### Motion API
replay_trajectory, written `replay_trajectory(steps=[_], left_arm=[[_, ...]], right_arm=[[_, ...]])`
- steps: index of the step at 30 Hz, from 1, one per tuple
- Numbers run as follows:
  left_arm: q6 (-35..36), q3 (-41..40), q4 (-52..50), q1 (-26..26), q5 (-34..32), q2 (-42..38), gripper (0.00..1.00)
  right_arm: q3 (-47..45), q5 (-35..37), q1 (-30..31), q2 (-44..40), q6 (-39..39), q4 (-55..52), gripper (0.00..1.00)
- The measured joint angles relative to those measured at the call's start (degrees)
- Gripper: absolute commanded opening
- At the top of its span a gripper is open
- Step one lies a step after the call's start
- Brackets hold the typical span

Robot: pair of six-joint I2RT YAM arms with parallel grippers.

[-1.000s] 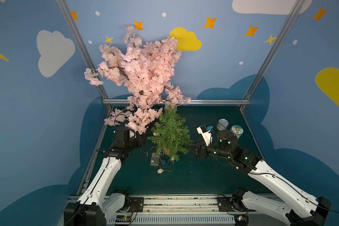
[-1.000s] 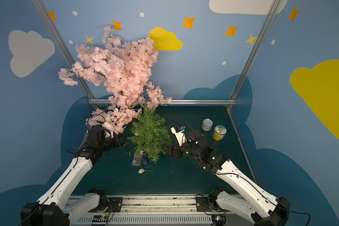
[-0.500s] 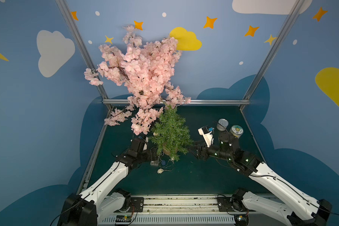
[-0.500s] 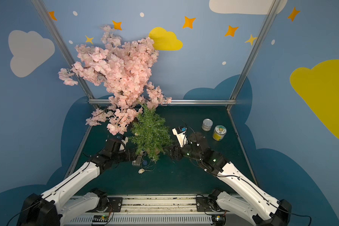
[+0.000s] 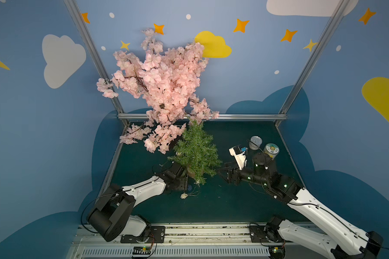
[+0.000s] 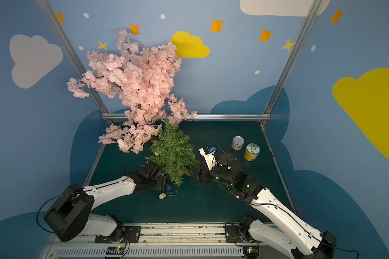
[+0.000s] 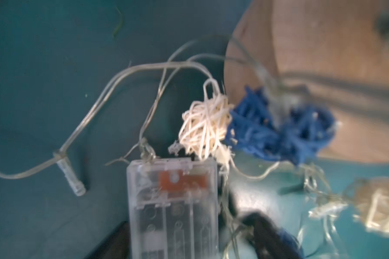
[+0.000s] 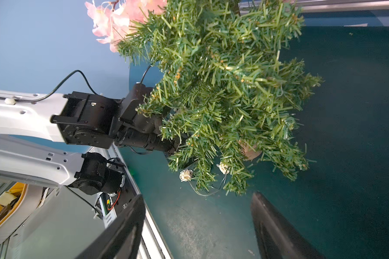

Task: Remove string lights from the small christmas tree
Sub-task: Pick up the light string from the center of the board.

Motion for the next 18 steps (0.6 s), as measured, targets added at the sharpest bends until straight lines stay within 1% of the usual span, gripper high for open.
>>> replay_trajectory(steps=[1, 3, 4, 5, 8, 12, 14, 17, 18], left_arm=[[-0.8, 0.5, 0.0, -1.3, -0.9, 0.7, 0.52], [-2.1, 1.8, -0.2, -4.5, -2.5, 2.3, 0.48], [-2.9, 2.7, -0.5, -6.2, -3.0, 3.2, 0.42], [-3.9, 3.7, -0.9, -8.2, -3.4, 4.2, 0.39], [-6.0, 6.4, -1.8, -13.2, -3.8, 6.6, 0.34], [-8.9, 10.1, -2.4, -19.3, -3.2, 9.8, 0.32], [-10.1, 13.1, -3.0, -21.8, -2.8, 12.2, 0.31], [-11.3, 18.6, -3.0, -24.4, -2.2, 16.4, 0.31], [-11.6, 20.1, -2.6, -24.9, -1.9, 17.6, 0.33]], right_arm=[[-0.1, 0.1, 0.0, -0.3, 0.0, 0.0, 0.75], [-0.4, 0.5, 0.0, -0.8, 0.0, 0.0, 0.75], [-0.6, 0.7, 0.0, -1.1, 0.0, -0.1, 0.75], [-0.8, 0.9, 0.0, -1.5, -0.1, -0.1, 0.75], [-0.9, 1.3, 0.0, -2.3, -0.3, -0.5, 0.75], [-1.0, 2.4, -0.1, -3.7, -0.6, -1.3, 0.76], [-1.2, 2.8, -0.5, -4.5, -0.7, -1.8, 0.76], [-1.3, 2.9, -1.5, -5.5, -0.9, -2.9, 0.76], [-1.3, 3.0, -1.9, -5.7, -1.0, -3.1, 0.76]])
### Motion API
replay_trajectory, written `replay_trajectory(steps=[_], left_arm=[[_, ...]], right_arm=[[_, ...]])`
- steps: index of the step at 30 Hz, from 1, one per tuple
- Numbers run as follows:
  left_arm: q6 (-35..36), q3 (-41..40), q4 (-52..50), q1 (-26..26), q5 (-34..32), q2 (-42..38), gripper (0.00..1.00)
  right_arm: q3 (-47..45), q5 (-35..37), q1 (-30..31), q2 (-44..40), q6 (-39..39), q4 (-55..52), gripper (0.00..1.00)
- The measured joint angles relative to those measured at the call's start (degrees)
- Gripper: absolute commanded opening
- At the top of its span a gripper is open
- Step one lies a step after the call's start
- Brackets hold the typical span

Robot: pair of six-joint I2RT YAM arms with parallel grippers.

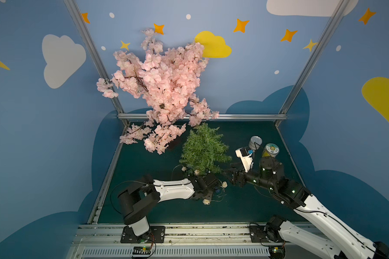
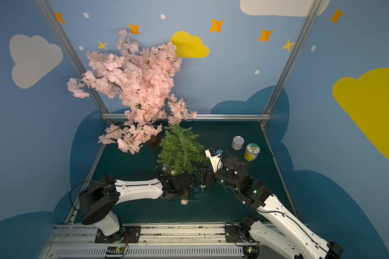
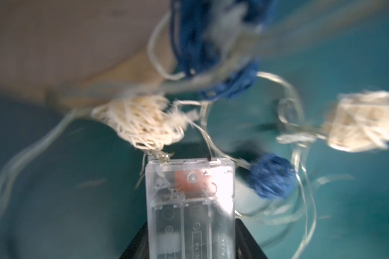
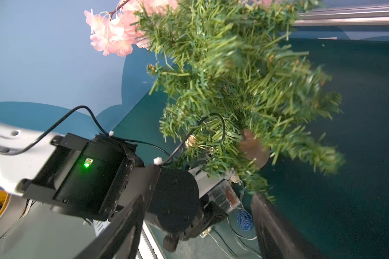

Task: Remove string lights from the small christmas tree
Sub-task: Pick up the light string from the center of the board.

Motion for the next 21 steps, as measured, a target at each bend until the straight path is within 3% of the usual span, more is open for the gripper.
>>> replay_trajectory(steps=[1, 5, 7, 14, 21], left_arm=[[-0.2, 2.0, 0.5, -0.5, 0.5, 1.6, 0.37], [-0.7, 7.6, 1.8, -1.1, 1.4, 6.5, 0.76], [-1.3, 8.9, 1.9, -1.5, 1.3, 7.8, 0.89], [0.3, 9.1, -5.8, -4.7, -4.6, 4.1, 0.95], [0.8, 8.7, -19.3, -11.9, -14.6, -10.9, 0.95]], right_arm=[[0.0, 0.0, -0.6, -0.2, -0.1, -0.3, 0.76], [0.0, -0.3, -3.1, -1.2, -0.5, -1.7, 0.76], [0.0, -0.7, -4.2, -2.0, -0.7, -2.7, 0.76], [-0.8, -1.3, -6.7, -5.3, -0.9, -3.5, 0.77], [-2.6, -3.1, -7.5, -4.7, -0.6, -3.3, 0.77]])
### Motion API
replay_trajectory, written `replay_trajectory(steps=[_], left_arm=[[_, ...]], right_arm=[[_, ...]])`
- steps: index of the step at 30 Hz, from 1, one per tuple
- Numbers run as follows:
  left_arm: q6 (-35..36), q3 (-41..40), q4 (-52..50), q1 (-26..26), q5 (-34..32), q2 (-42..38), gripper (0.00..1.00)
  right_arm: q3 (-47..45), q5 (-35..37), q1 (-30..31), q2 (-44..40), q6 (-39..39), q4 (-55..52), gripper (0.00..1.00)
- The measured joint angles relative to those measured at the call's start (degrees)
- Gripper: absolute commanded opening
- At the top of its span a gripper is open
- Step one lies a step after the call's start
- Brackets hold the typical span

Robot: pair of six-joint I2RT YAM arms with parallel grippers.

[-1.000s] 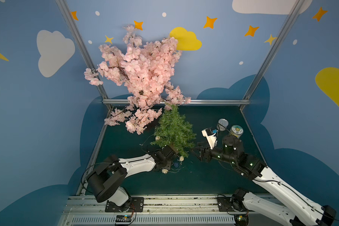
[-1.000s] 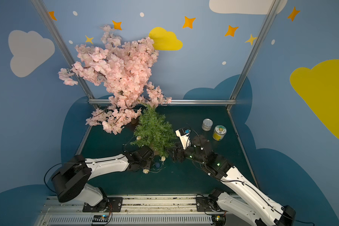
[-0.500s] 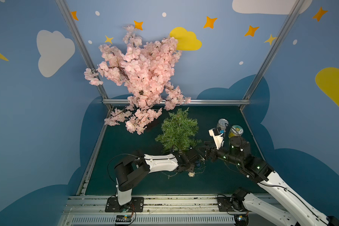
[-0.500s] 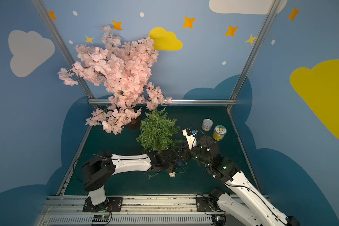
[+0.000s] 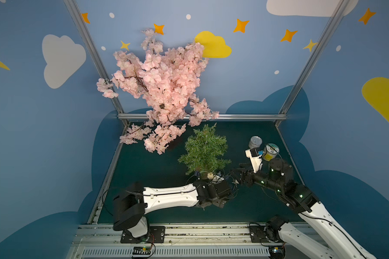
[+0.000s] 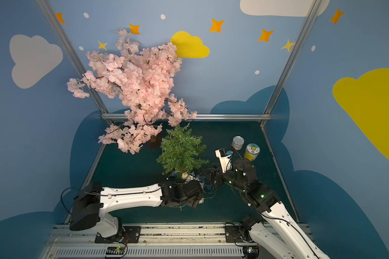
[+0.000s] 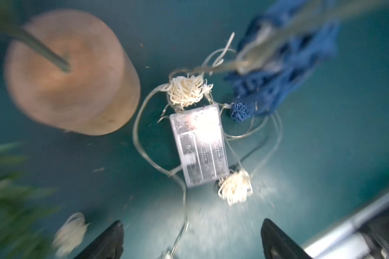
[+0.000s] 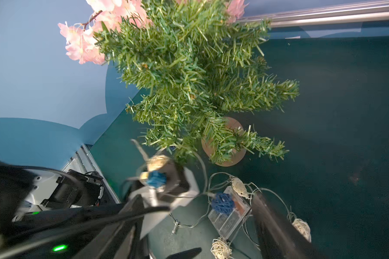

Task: Remove string lights from the small christmas tree
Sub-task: Pick up the light string from the center of the board.

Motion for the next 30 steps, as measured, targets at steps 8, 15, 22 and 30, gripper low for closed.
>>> replay_trajectory(steps=[8, 15, 22, 30], left_arm=[[-2.3, -10.8, -10.7, 5.8, -8.2, -21.5, 0.95], [2.3, -19.3, -9.8, 14.0, -7.4, -28.9, 0.91], [10.7, -20.5, -3.3, 13.8, 2.6, -33.3, 0.85], [14.2, -18.0, -0.2, 9.2, 9.0, -40.6, 0.81]], right_arm=[[-0.9, -1.5, -0.4, 0.9, 0.4, 2.0, 0.76], [-1.2, -1.9, -0.4, 1.8, 1.1, 2.8, 0.76], [-1.8, -1.9, -0.4, 1.6, 1.3, 3.0, 0.76], [-2.7, -4.8, -0.4, 1.8, 1.7, 5.3, 0.74]])
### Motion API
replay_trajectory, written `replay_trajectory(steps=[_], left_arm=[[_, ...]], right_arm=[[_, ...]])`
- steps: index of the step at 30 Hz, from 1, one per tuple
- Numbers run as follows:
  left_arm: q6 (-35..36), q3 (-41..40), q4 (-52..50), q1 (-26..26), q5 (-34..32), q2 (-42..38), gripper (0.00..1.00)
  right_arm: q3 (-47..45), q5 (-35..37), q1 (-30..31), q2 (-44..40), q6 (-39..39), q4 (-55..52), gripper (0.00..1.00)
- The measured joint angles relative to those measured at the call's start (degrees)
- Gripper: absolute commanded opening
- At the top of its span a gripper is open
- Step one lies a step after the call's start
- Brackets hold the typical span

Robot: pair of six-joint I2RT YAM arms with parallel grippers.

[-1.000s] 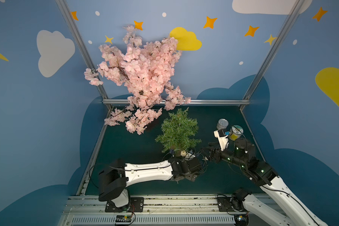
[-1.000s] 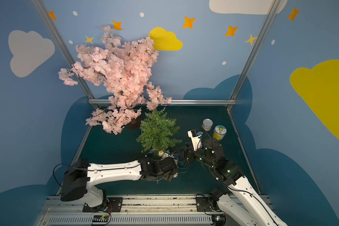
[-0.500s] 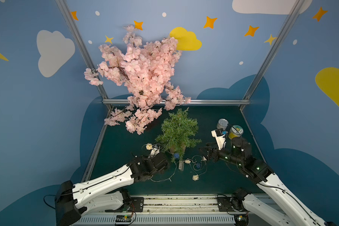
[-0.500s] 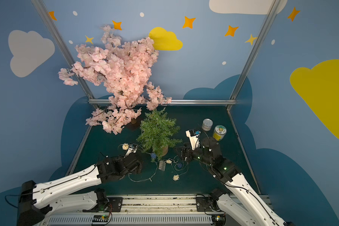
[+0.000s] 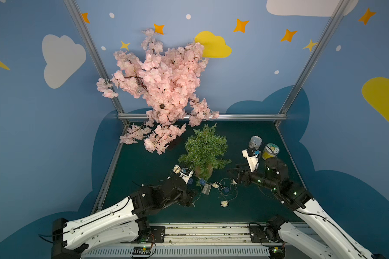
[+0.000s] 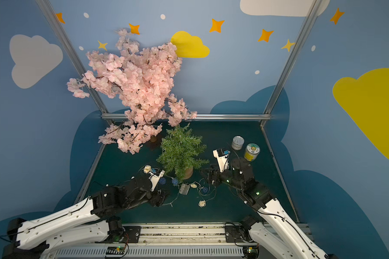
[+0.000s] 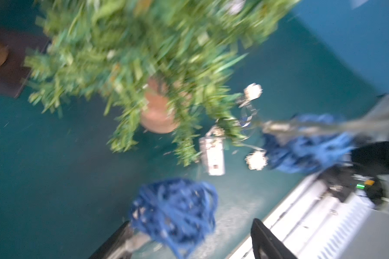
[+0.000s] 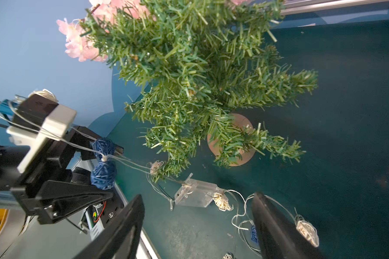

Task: Remove string lights from the small christmas tree
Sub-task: Pick up the light string from the center of the board.

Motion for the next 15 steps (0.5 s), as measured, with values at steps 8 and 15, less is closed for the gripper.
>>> replay_trajectory(steps=[8, 15], left_arm=[[1.6, 2.2, 3.8, -1.4, 4.0, 0.4, 0.80], [2.1, 2.2, 4.7, -1.5, 5.5, 1.8, 0.80]], right_arm=[[-1.4, -8.7, 9.0, 2.8, -2.3, 6.7, 0.74], [-1.4, -9.6, 14.9, 6.1, -4.6, 11.7, 0.76]])
